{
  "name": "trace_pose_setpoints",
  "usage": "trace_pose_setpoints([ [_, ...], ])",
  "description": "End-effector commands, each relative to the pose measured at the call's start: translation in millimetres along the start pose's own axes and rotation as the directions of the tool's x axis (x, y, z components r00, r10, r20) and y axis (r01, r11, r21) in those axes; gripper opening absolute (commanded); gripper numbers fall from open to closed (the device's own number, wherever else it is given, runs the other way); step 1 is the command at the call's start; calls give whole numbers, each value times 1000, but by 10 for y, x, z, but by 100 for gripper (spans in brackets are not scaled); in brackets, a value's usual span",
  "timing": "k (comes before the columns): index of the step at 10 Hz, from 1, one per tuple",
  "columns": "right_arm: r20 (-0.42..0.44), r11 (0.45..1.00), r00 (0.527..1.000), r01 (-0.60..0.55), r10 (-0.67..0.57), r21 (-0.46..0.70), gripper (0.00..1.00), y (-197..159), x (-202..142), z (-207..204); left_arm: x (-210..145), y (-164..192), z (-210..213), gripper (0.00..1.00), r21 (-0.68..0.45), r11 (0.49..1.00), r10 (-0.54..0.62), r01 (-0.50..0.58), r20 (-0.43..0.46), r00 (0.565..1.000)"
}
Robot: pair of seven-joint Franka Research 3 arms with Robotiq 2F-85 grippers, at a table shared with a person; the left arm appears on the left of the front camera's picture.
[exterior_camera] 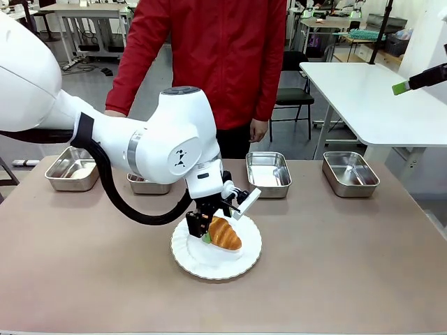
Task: Place the bread in the container.
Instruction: Place the Butter Roll into the Airtight Container indicated by the human.
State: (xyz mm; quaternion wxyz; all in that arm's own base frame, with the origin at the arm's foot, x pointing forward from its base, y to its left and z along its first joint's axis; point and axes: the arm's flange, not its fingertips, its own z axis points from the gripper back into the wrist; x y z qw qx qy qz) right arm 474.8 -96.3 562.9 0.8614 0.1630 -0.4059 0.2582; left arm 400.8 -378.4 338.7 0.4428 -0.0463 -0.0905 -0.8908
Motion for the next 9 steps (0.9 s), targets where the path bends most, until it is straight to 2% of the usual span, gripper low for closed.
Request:
trace_pose_setpoints([
  [1, 14, 1000, 1000, 2, -2, 10, 100, -2, -6, 9, 7, 17, -25, 100, -35, 999, 7, -7, -18, 1000],
  [4, 14, 1000, 1000, 2, -2, 10, 100, -2, -6, 9, 25, 8, -161, 100, -35, 999, -15, 12, -66, 998],
  [9, 14, 1000, 1000, 2, -2, 10, 100, -2, -6, 9, 0, 16, -299, 100, -42, 998, -41, 39, -64, 997],
])
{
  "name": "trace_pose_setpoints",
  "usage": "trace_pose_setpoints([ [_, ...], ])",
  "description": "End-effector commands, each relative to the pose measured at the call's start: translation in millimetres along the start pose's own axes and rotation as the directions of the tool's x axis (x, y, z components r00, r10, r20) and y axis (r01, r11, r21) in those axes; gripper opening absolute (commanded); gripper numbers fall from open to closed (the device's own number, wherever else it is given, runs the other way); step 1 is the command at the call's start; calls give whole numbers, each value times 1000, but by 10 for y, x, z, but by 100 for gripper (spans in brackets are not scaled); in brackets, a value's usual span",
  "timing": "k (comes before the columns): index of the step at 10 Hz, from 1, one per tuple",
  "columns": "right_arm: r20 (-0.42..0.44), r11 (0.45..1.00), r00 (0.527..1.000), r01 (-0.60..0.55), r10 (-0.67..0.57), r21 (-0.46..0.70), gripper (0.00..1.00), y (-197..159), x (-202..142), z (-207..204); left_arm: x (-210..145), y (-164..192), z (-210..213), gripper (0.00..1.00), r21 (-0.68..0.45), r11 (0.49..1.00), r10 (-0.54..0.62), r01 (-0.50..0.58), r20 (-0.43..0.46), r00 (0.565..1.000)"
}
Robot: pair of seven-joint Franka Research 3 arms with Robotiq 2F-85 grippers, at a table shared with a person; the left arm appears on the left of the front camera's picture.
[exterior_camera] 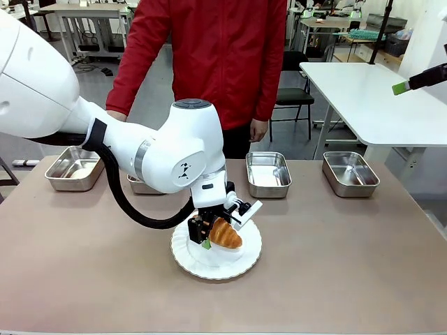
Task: Place the bread in the container.
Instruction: Place the Butter Roll into the Airtight Container indicated by the human.
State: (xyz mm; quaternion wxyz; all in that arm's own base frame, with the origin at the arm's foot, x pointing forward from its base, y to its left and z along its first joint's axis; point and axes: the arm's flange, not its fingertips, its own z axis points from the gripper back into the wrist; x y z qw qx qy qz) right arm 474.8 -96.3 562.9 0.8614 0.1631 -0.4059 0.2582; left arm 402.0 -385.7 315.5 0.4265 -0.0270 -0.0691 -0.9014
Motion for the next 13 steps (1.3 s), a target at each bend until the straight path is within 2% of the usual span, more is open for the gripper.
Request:
trace_pose_setpoints([
  [1, 14, 1000, 1000, 2, -2, 10, 100, -2, -6, 9, -9, -8, -62, 100, -21, 1000, 1, -1, -13, 1000],
  [7, 14, 1000, 1000, 2, -2, 10, 100, -2, -6, 9, 42, -36, 53, 100, 34, 999, -4, 6, -34, 999],
  [13, 14, 1000, 1000, 2, -2, 10, 100, -2, -6, 9, 11, 15, -110, 100, -20, 1000, -9, 9, -28, 1000],
])
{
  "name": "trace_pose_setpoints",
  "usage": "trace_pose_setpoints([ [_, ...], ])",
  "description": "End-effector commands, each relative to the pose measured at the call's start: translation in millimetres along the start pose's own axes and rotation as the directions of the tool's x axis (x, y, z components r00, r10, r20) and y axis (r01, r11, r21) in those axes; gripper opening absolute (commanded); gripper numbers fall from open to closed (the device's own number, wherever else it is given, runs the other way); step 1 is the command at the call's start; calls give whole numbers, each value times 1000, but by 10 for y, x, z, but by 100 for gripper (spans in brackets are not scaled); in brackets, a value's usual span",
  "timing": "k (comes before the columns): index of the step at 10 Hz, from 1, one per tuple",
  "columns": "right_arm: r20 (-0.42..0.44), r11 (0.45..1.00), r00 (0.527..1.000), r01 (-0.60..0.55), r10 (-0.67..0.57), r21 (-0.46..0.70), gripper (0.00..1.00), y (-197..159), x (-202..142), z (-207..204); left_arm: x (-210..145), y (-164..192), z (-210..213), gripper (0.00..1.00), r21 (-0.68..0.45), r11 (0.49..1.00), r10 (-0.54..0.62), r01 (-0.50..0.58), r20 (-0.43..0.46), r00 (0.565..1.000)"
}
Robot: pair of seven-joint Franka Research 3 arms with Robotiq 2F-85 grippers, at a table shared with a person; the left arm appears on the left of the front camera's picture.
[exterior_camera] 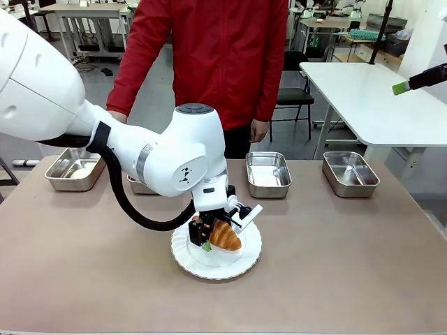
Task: Place the bread in the container.
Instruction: Place the Butter Roll into the Airtight Container indicated by the human.
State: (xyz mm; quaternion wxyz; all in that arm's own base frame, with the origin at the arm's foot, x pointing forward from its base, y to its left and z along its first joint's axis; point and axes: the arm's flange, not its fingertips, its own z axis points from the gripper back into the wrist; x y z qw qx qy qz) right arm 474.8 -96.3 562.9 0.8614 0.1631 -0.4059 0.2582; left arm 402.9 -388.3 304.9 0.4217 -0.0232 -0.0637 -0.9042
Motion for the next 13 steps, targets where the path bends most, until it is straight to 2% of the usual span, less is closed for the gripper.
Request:
trace_pose_setpoints([
  [1, 14, 1000, 1000, 2, -2, 10, 100, -2, -6, 9, 6, 4, -15, 100, -15, 1000, -1, 1, -20, 1000],
  [2, 14, 1000, 1000, 2, -2, 10, 100, -2, -6, 9, 7, 1, -18, 100, -16, 1000, -1, 1, -23, 1000],
  [3, 14, 1000, 1000, 2, -2, 10, 100, -2, -6, 9, 19, -4, 0, 80, -11, 1000, -10, 10, -24, 1000],
  [6, 14, 1000, 1000, 2, -2, 10, 100, -2, -6, 9, 15, -2, 4, 80, -16, 1000, -10, 9, -27, 1000],
  [7, 14, 1000, 1000, 2, -2, 10, 100, -2, -6, 9, 11, -3, 15, 75, -18, 1000, -10, 9, -33, 999],
  [9, 14, 1000, 1000, 2, -2, 10, 100, -2, -6, 9, -13, 20, 16, 55, -28, 1000, -3, 3, -13, 1000],
  [10, 14, 1000, 1000, 2, -2, 10, 100, -2, -6, 9, -78, 39, -1, 55, -115, 992, 61, -52, 77, 995],
  [11, 14, 1000, 1000, 2, -2, 10, 100, -2, -6, 9, -1, 37, 26, 55, -1, 1000, -13, 13, -11, 1000],
  [13, 14, 1000, 1000, 2, -2, 10, 100, -2, -6, 9, -1, 37, 26, 55, -1, 1000, -13, 13, -11, 1000],
])
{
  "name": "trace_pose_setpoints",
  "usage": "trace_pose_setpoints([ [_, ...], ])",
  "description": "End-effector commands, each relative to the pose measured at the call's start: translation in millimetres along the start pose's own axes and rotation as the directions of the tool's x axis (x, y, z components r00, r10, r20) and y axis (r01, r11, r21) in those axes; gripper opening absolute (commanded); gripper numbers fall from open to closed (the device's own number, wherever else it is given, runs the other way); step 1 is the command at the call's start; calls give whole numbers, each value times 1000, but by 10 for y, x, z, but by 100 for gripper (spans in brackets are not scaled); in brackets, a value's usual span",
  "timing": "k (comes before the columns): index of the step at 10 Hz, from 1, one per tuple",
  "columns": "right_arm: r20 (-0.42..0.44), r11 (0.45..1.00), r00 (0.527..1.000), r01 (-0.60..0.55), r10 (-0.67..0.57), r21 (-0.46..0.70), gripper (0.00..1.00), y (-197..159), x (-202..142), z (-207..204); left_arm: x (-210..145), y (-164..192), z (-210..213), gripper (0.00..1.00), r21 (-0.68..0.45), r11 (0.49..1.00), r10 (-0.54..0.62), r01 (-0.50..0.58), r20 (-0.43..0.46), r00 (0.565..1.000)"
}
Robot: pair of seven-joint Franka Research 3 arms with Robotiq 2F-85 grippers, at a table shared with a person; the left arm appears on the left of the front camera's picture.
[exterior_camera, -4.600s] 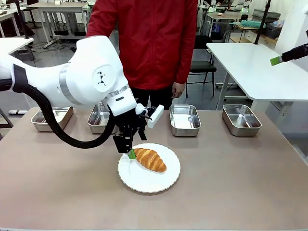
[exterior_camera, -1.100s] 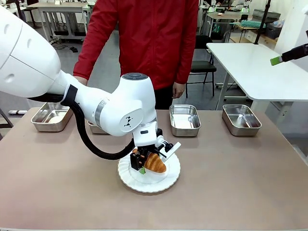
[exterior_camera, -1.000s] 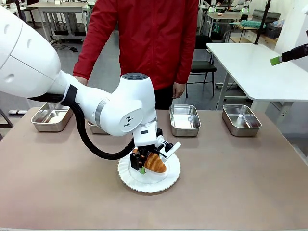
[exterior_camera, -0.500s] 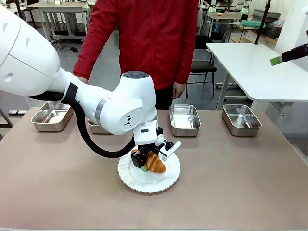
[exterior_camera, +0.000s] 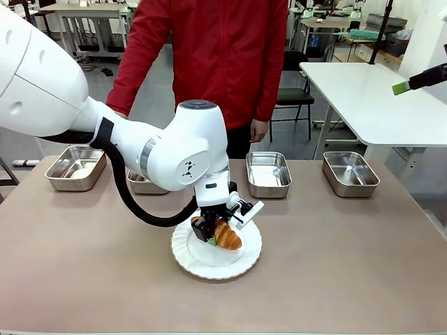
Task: Place the bread in the container.
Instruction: Place the Butter Roll into the Airtight Container indicated by the human.
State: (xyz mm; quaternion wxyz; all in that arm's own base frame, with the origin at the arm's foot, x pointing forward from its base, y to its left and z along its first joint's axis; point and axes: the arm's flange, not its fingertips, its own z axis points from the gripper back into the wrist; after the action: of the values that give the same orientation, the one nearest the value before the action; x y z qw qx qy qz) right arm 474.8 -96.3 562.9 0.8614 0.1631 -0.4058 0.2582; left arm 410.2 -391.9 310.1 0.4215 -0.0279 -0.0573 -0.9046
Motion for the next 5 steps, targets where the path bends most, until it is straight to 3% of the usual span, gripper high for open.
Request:
trace_pose_setpoints([
  [1, 14, 1000, 1000, 2, -2, 10, 100, -2, -5, 9, -5, 0, 1, 55, -2, 1000, 6, -6, 4, 1000],
  [4, 14, 1000, 1000, 2, -2, 10, 100, -2, -5, 9, -139, 53, 801, 55, 114, 978, 181, -172, -68, 981],
  [5, 14, 1000, 1000, 2, -2, 10, 100, -2, -5, 9, -260, 69, 1111, 55, 166, 948, 294, -272, -125, 948],
])
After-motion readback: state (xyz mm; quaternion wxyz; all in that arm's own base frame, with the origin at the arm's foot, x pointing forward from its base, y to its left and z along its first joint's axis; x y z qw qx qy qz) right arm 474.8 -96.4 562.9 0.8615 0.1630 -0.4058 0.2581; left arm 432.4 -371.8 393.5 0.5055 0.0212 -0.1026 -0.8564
